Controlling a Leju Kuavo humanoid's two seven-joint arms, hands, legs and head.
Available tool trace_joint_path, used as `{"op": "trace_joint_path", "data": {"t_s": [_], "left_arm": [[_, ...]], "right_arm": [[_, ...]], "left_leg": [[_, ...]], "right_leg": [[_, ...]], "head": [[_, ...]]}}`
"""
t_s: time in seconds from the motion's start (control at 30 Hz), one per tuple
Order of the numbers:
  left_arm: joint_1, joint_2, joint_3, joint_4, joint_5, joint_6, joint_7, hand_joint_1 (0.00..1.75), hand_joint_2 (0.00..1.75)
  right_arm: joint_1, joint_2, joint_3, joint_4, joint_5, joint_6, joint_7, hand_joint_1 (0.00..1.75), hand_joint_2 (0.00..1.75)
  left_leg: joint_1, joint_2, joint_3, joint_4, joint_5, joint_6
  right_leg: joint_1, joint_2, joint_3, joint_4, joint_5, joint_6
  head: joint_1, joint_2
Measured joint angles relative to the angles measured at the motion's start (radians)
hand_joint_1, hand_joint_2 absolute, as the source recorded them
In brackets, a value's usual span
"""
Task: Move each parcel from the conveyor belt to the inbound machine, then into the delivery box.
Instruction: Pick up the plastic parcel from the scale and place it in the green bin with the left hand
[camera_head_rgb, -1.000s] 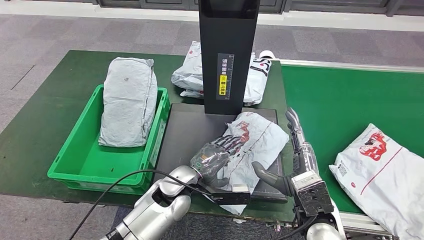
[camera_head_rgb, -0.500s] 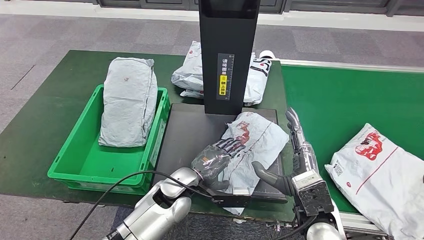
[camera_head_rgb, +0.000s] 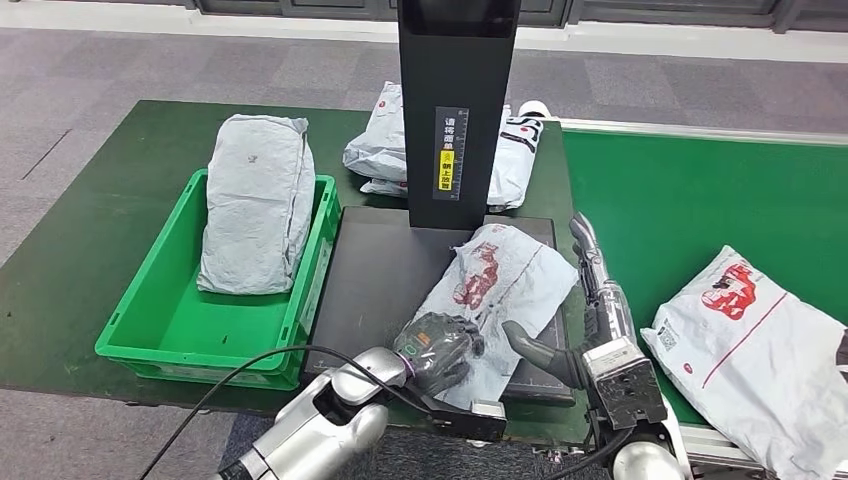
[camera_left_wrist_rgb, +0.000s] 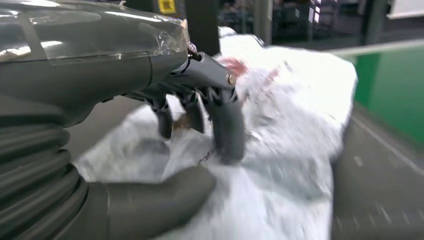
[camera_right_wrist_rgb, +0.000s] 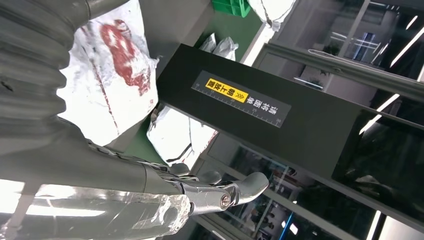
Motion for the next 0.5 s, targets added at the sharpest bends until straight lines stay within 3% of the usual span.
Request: {"op": "trace_joint_path", "data": {"t_s": [0.5], "left_arm": [[-0.042,-0.008,-0.075,0.087,0.02,-0.042,-0.045,1.75,1.75]], "right_arm": [[0.024,-0.003,0.0,-0.002,-0.007,-0.014,-0.004,0.0,1.75]], "left_leg": [[0.0,0.0,0.0,0.0,0.0,0.0]], "right_leg": [[0.0,0.0,0.0,0.0,0.0,0.0]], "head": [[0.0,0.0]]}}
